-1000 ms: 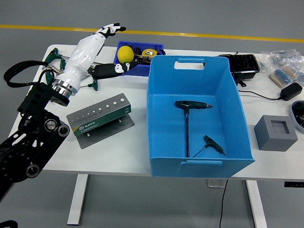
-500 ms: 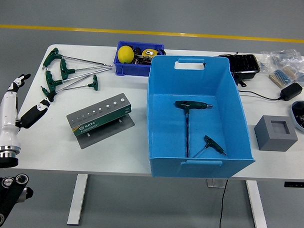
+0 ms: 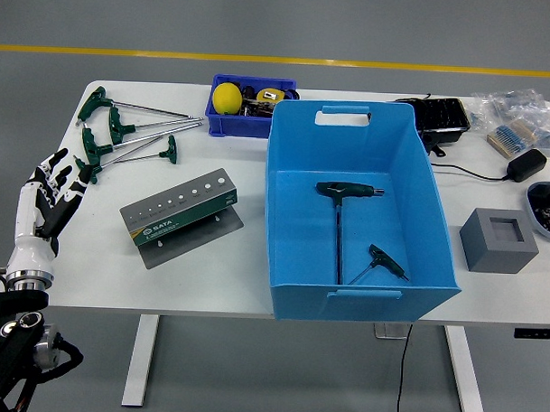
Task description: Lift tool from toolbox,place it in box,lift tool from toolbox,place it in box
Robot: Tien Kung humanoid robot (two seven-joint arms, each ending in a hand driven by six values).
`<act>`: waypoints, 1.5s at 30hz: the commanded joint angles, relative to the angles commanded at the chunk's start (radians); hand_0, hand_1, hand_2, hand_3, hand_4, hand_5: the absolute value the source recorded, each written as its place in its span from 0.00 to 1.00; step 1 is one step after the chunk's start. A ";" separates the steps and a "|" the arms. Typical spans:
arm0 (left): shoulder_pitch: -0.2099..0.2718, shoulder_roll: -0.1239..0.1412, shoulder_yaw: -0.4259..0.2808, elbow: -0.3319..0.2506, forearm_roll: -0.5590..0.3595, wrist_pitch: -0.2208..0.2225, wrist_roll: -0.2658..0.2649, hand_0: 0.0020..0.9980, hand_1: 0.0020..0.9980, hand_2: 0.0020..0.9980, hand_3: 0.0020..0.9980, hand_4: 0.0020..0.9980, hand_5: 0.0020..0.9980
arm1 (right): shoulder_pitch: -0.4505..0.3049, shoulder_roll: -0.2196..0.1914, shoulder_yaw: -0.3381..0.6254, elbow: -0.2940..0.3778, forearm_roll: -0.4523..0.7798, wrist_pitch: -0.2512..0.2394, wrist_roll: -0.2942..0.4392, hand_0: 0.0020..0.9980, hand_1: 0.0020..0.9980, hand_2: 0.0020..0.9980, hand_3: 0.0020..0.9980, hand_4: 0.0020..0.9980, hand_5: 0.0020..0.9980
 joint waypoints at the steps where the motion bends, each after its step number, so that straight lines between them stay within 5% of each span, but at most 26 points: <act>1: -0.003 -0.003 -0.012 -0.002 -0.033 -0.028 0.024 0.83 0.80 0.90 0.83 0.90 0.76 | 0.000 0.000 0.000 0.000 0.000 0.000 0.000 0.69 0.65 0.70 0.55 0.79 0.72; 5: -0.041 0.000 -0.084 -0.004 -0.185 -0.185 0.169 0.83 0.80 0.90 0.83 0.90 0.76 | 0.002 0.000 0.000 0.000 0.001 0.001 0.001 0.69 0.65 0.70 0.55 0.79 0.72; 6: -0.049 0.003 -0.096 -0.004 -0.206 -0.223 0.201 0.87 0.84 0.93 0.84 0.93 1.00 | 0.004 -0.001 -0.001 0.000 0.000 0.001 0.002 0.69 0.65 0.70 0.55 0.79 0.72; 10: -0.067 0.010 -0.135 -0.007 -0.208 -0.320 0.243 0.87 0.84 0.93 0.84 0.93 1.00 | 0.009 -0.004 -0.008 0.000 0.014 0.002 0.008 0.69 0.65 0.70 0.55 0.79 0.72; 45: -0.078 0.014 -0.210 -0.010 -0.185 -0.342 0.232 0.89 0.86 0.94 0.83 0.94 1.00 | 0.034 -0.018 -0.006 0.002 -0.014 0.001 0.010 0.68 0.65 0.70 0.55 0.79 0.72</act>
